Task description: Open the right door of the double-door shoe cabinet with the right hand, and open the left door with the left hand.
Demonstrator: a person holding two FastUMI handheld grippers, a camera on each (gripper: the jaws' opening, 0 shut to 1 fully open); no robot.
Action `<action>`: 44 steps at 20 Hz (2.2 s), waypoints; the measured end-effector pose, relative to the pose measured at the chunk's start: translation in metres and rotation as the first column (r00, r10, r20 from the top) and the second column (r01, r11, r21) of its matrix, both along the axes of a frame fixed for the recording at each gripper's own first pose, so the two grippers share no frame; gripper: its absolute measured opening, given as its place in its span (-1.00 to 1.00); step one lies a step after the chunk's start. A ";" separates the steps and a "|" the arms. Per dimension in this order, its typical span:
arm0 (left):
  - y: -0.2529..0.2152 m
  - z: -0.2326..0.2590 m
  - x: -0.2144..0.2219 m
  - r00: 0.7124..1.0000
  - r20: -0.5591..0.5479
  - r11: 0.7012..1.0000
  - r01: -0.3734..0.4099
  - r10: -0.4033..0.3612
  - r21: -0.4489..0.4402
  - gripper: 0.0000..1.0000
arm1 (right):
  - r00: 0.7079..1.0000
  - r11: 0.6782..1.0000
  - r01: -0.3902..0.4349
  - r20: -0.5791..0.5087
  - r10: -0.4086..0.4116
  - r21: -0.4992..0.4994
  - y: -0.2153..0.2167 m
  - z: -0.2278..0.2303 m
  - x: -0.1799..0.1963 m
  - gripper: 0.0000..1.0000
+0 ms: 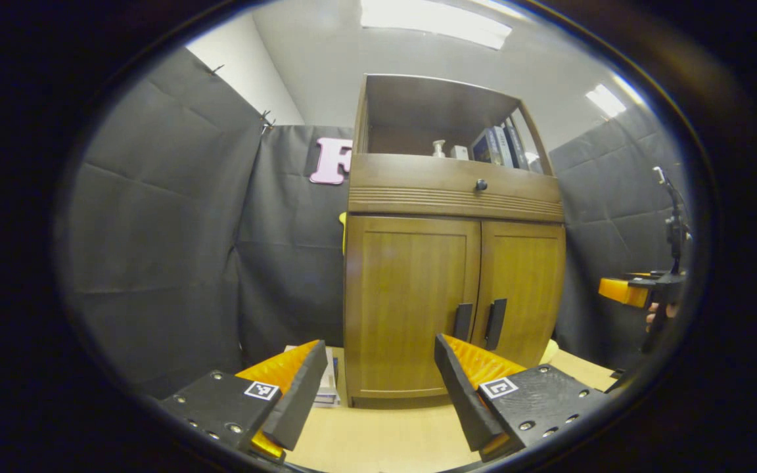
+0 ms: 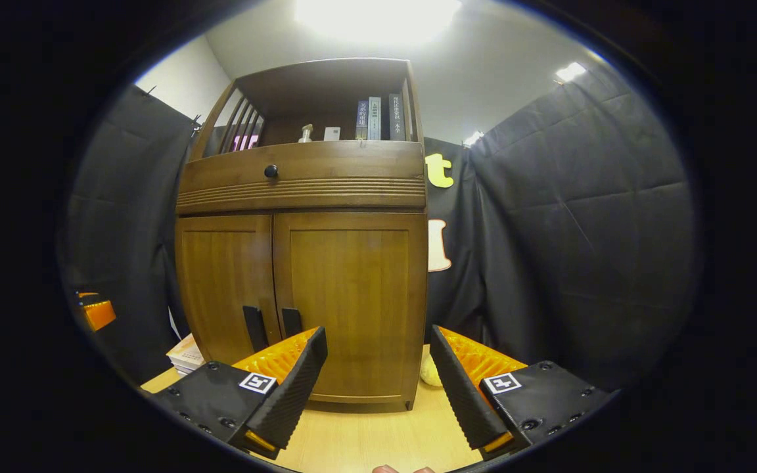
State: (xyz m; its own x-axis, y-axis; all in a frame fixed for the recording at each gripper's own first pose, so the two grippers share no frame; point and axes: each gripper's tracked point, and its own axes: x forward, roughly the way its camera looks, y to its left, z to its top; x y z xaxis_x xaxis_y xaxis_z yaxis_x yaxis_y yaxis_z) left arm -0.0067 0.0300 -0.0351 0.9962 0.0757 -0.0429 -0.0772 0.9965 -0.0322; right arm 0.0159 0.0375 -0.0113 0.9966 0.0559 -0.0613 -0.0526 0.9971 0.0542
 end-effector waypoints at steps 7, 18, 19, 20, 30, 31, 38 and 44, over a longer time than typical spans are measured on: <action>-0.006 -0.034 -0.009 0.998 -0.046 0.998 -0.033 0.031 -0.061 0.92 | 0.998 0.997 -0.044 -0.035 0.046 0.055 0.031 -0.003 0.029 0.95; 0.025 -0.064 -0.027 0.989 -0.106 0.993 -0.111 0.106 -0.046 0.92 | 0.985 0.986 -0.162 -0.054 0.163 0.031 0.108 -0.011 0.080 0.92; 0.026 -0.064 -0.026 0.988 -0.107 0.992 -0.119 0.113 -0.046 0.92 | 0.982 0.984 -0.173 -0.065 0.175 0.036 0.115 -0.014 0.084 0.93; 0.029 -0.067 -0.025 0.987 -0.110 0.991 -0.126 0.120 -0.048 0.92 | 0.980 0.982 -0.183 -0.068 0.185 0.038 0.122 -0.015 0.089 0.93; 0.052 -0.092 -0.021 0.971 -0.165 0.981 -0.184 0.171 -0.066 0.92 | 0.979 0.986 -0.170 -0.119 0.168 -0.001 0.162 -0.045 0.150 1.00; 0.053 -0.092 -0.020 0.971 -0.168 0.980 -0.185 0.171 -0.067 0.89 | 0.978 0.987 -0.163 -0.131 0.160 -0.008 0.162 -0.050 0.154 0.96; 0.059 -0.098 -0.013 0.968 -0.175 0.980 -0.191 0.179 -0.051 0.87 | 0.973 0.991 -0.132 -0.195 0.124 -0.028 0.161 -0.082 0.169 0.86; 0.064 -0.095 -0.010 0.967 -0.171 0.979 -0.200 0.190 -0.040 0.92 | 0.966 0.989 -0.142 -0.227 0.128 -0.045 0.170 -0.093 0.181 0.08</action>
State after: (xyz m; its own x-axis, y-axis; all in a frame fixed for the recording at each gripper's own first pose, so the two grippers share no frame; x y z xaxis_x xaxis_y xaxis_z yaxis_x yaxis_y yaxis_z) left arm -0.0171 0.0945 -0.1303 0.9410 0.2607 -0.2157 -0.2789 0.9586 -0.0580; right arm 0.1973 0.2074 -0.1043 0.9410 0.1780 -0.2879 -0.1801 0.9835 0.0193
